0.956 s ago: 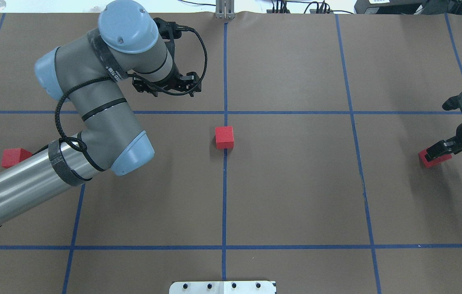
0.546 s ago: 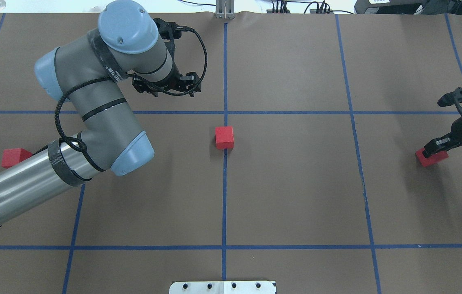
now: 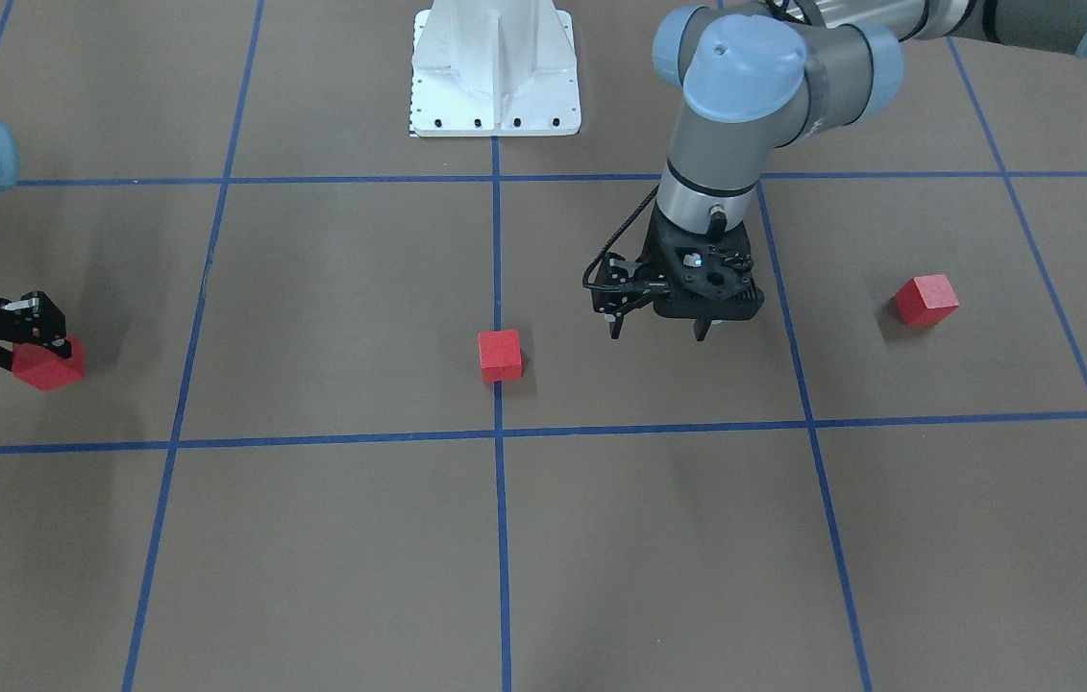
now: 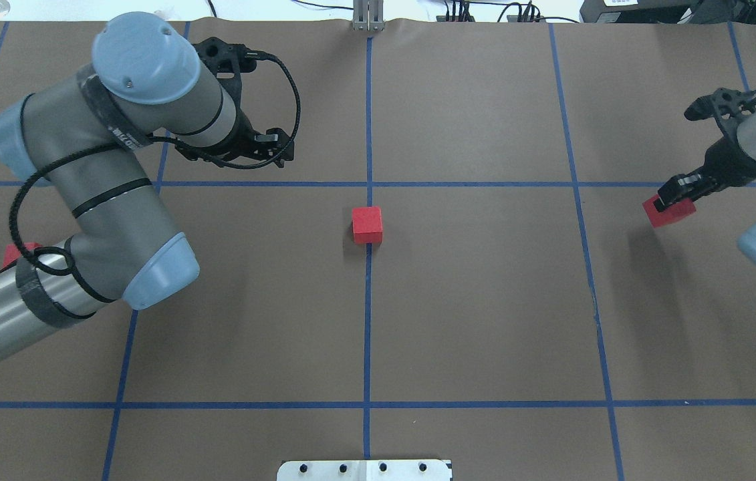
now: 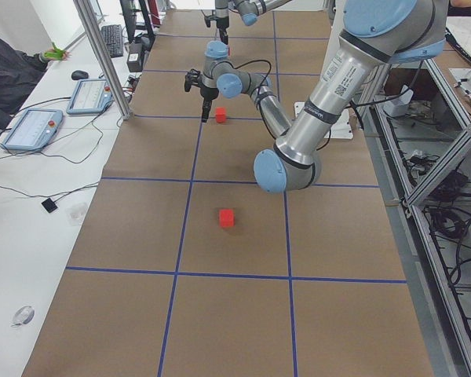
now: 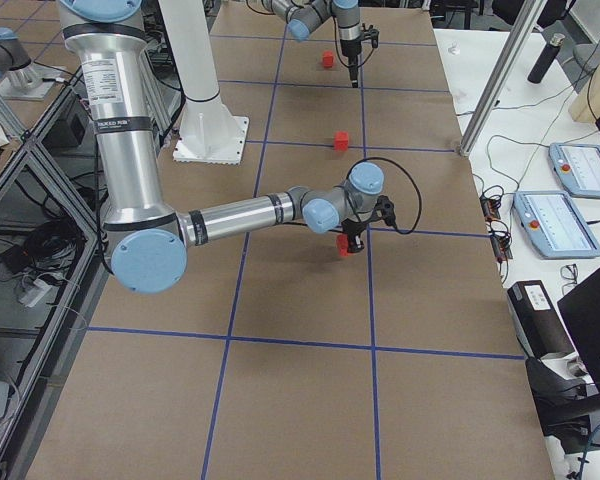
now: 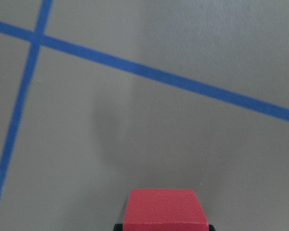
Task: Form red blocks into L shape at center
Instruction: 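Carry the cube toward the center cube while the left arm draws back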
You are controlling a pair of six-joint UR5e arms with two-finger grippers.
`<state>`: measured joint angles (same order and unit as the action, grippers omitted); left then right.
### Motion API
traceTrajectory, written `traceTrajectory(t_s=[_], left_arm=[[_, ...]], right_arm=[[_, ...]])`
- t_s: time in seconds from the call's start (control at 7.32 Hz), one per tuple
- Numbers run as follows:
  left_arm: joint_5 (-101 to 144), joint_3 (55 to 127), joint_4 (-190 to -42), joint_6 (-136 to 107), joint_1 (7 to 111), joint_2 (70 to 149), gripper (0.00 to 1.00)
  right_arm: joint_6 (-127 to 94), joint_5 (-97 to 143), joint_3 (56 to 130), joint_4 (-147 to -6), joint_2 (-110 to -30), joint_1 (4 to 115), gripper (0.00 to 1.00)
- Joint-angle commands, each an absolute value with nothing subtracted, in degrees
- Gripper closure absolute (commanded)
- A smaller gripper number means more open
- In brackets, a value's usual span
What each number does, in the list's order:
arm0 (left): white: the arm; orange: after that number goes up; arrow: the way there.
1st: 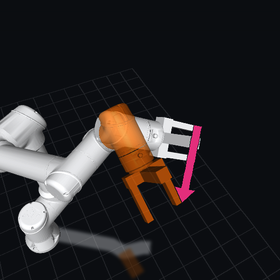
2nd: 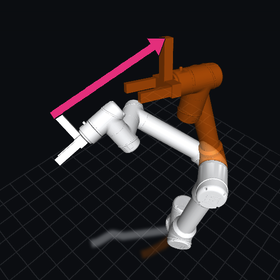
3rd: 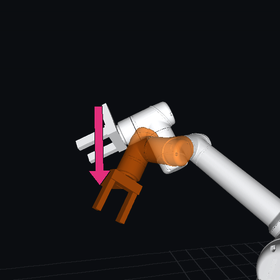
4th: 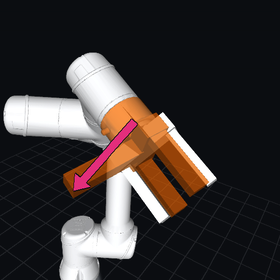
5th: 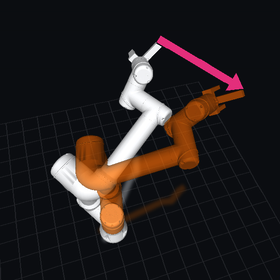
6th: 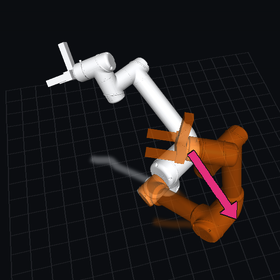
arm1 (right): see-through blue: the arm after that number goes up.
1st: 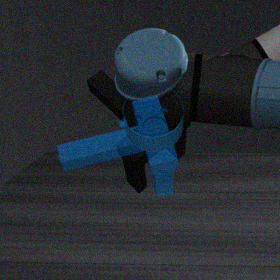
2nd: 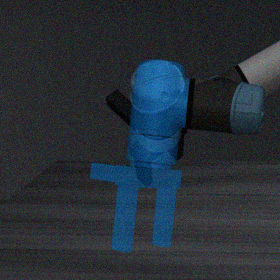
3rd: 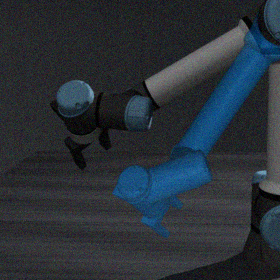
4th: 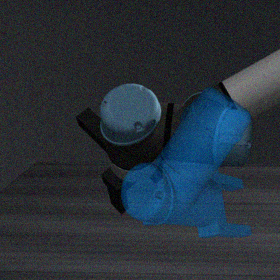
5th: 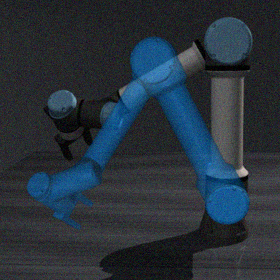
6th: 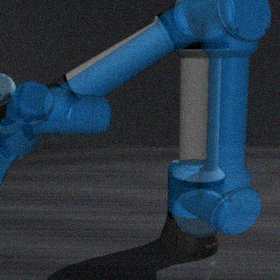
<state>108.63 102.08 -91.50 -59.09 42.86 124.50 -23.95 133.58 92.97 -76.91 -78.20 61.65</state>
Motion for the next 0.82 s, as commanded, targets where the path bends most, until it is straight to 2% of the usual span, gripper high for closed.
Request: traceTrajectory(t_s=[0.0,0.27,0.68], left_arm=[[114.3,110.6,-91.5,-51.6,47.5,112.8,0.01],[115.6,112.9,-92.2,-44.4,50.4,105.6,0.01],[117.1,113.0,-92.3,-43.2,51.7,104.2,0.01]], right_arm=[[-25.8,134.2,90.5,-97.3,-58.9,61.4,1.0],[-39.2,133.8,83.3,-97.6,-47.3,57.1,1.0],[-47.8,128.5,83.2,-97.3,-41.1,50.4,1.0]])
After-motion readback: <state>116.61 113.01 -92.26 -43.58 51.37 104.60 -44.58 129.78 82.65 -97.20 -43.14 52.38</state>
